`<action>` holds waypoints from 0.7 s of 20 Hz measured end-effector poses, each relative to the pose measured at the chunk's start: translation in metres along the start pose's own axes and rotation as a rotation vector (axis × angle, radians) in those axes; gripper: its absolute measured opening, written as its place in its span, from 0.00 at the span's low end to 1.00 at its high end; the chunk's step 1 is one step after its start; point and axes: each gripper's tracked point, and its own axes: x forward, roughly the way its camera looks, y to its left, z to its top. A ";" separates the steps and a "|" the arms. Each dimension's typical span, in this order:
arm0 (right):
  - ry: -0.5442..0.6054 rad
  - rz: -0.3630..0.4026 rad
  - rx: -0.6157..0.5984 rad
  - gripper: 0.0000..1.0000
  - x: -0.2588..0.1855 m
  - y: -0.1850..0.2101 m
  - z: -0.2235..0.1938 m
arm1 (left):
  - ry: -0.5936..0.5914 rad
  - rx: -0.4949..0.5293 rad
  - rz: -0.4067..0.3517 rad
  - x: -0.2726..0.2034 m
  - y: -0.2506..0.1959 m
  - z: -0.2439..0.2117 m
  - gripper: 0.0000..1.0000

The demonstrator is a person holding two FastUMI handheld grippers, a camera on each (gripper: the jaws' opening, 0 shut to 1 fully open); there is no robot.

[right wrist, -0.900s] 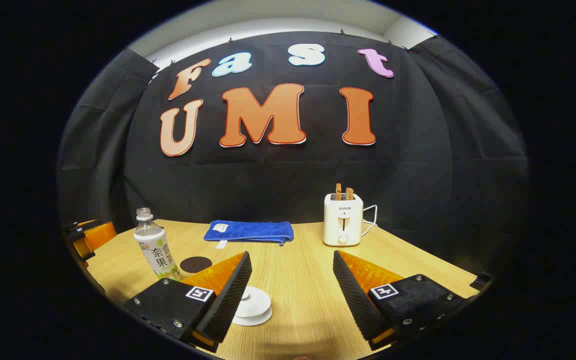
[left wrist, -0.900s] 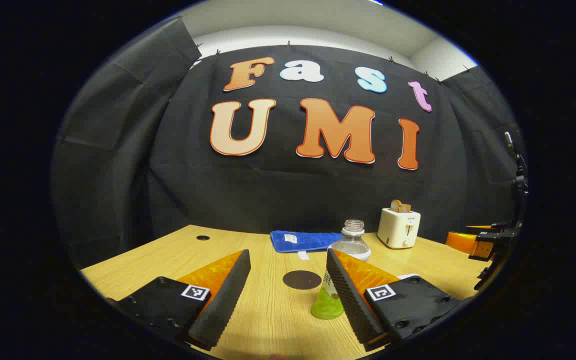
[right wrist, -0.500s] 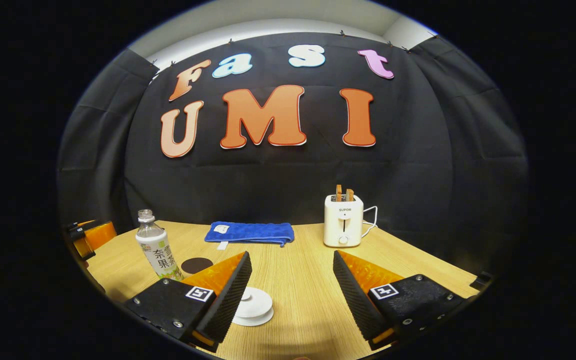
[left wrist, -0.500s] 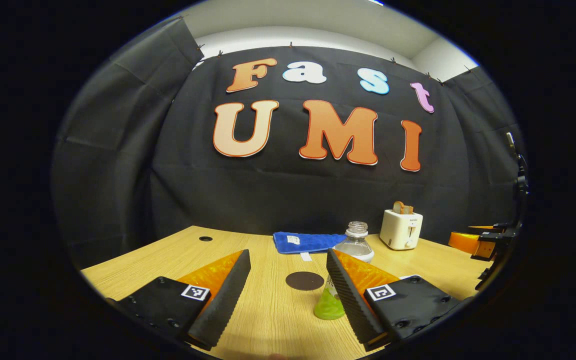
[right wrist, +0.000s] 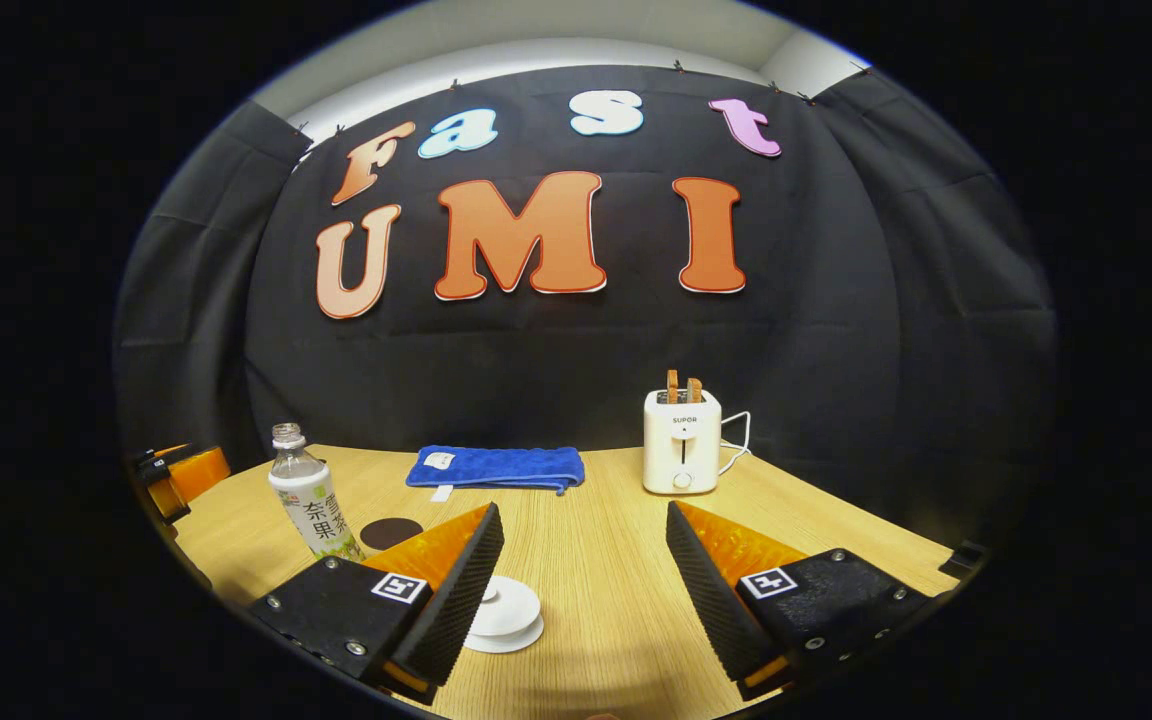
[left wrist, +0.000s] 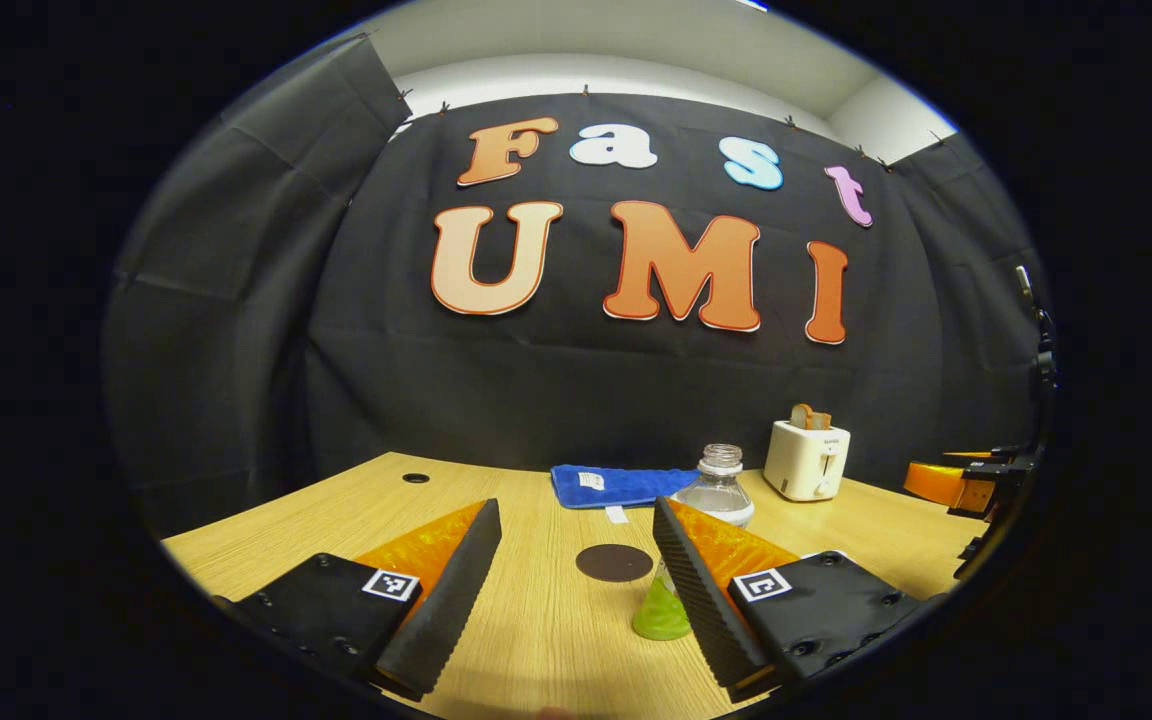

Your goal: Open the teacup lid with one hand, grasp the water bottle and pour water into the teacup with the other hand; after pouring, place the water bottle on the coaster and then close the teacup lid.

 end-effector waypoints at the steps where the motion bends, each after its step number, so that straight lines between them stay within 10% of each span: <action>1: 0.002 0.002 0.001 0.98 0.001 0.000 -0.001 | 0.001 -0.001 0.002 0.000 0.000 0.000 0.98; 14: 0.082 0.094 -0.075 0.98 0.019 0.053 -0.033 | 0.010 0.024 0.012 0.002 0.004 -0.004 0.98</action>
